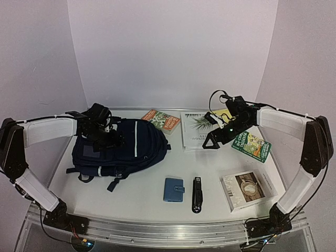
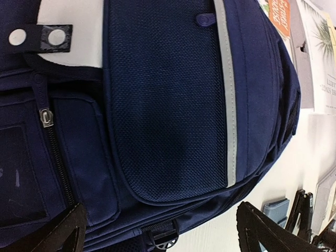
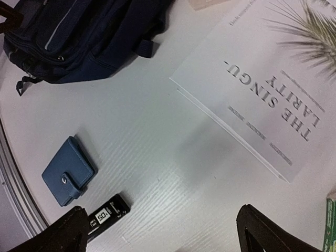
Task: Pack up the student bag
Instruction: Adjust the student bag at the center of the board.
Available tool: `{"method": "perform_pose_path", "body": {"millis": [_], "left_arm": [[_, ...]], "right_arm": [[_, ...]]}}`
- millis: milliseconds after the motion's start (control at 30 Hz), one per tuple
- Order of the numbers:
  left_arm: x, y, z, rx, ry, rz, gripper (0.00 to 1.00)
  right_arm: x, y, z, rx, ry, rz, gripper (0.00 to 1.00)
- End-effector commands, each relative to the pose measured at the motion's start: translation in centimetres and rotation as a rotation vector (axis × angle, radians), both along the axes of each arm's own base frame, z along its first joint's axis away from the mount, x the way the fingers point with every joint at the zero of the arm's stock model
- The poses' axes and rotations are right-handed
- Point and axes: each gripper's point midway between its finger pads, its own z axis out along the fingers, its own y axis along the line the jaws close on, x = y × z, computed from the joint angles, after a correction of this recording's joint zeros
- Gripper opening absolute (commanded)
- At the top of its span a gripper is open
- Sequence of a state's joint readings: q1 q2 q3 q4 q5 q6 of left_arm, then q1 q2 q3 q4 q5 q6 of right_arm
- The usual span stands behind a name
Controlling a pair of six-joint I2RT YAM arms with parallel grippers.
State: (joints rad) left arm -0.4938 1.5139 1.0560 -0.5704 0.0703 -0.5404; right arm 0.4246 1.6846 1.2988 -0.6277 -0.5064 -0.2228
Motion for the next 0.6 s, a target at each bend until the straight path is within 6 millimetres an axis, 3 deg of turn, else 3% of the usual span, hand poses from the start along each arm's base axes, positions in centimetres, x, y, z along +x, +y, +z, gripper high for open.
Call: {"method": "perform_pose_path", "body": {"millis": [0,133,333,433,567], "left_arm": [[1.0,2.1,1.5,0.05,-0.038,0.104,1.0],[0.5,5.7,1.1,0.037,-0.005,0.227,1.0],[-0.4,11.6,3.8,0.019,-0.065,0.417,1.0],[-1.1,13.5,4.2,0.063,-0.064,0.49,1.0],[-2.0,15.9,2.9,0.074,-0.009,0.575,1.0]], "right_arm": [[0.8,5.2,0.7,0.04,-0.02,0.063,0.98],[1.0,9.3,0.2,0.056,-0.011,0.09,0.98],[3.0,14.7,-0.9,0.088,-0.054,0.067,0.98],[4.8,16.6,-1.8,0.094,-0.049,0.001,0.98],[7.2,18.0,-3.4,0.098,-0.056,-0.073,0.98]]}}
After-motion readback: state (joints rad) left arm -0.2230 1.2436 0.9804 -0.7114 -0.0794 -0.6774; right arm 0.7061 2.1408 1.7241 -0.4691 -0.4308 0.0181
